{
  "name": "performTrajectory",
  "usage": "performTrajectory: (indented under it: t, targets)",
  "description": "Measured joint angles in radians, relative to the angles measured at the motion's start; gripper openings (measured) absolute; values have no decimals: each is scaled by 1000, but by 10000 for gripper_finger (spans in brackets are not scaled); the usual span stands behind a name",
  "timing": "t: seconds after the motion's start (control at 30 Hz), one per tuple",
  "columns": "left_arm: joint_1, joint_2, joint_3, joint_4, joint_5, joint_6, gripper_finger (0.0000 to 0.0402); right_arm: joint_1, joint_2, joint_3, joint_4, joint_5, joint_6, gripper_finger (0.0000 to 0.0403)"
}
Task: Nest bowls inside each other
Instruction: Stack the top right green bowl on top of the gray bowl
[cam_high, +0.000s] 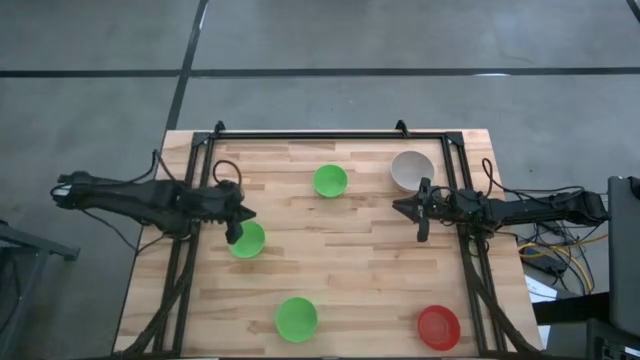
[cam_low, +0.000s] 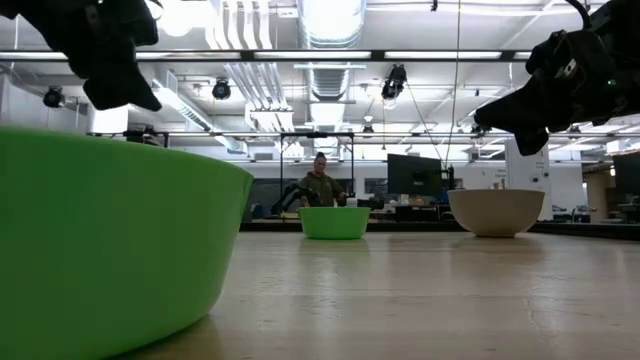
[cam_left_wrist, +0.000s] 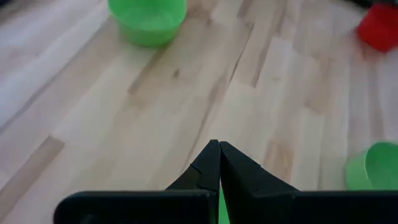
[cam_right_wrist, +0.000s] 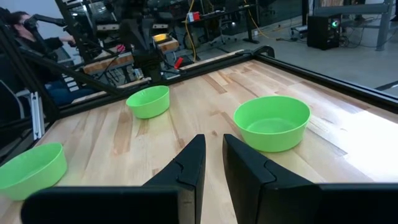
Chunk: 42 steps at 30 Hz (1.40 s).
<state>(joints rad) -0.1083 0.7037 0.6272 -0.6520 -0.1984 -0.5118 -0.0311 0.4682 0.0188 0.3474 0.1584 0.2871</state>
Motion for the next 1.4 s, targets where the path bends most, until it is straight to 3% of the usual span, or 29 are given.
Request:
performTrajectory:
  t: [0.43,0.7,1.1,1.4]
  targets:
    - [9,123,127,-77,9,128,10,0,0,0,0,0,0,54]
    - [71,239,159,-174,140,155,10,0,0,0,0,0,0,54]
    - [231,340,190,10,286,311,10,0,0,0,0,0,0,54]
    - [316,483,326,38,289,309,10,0,0,0,0,0,0,54]
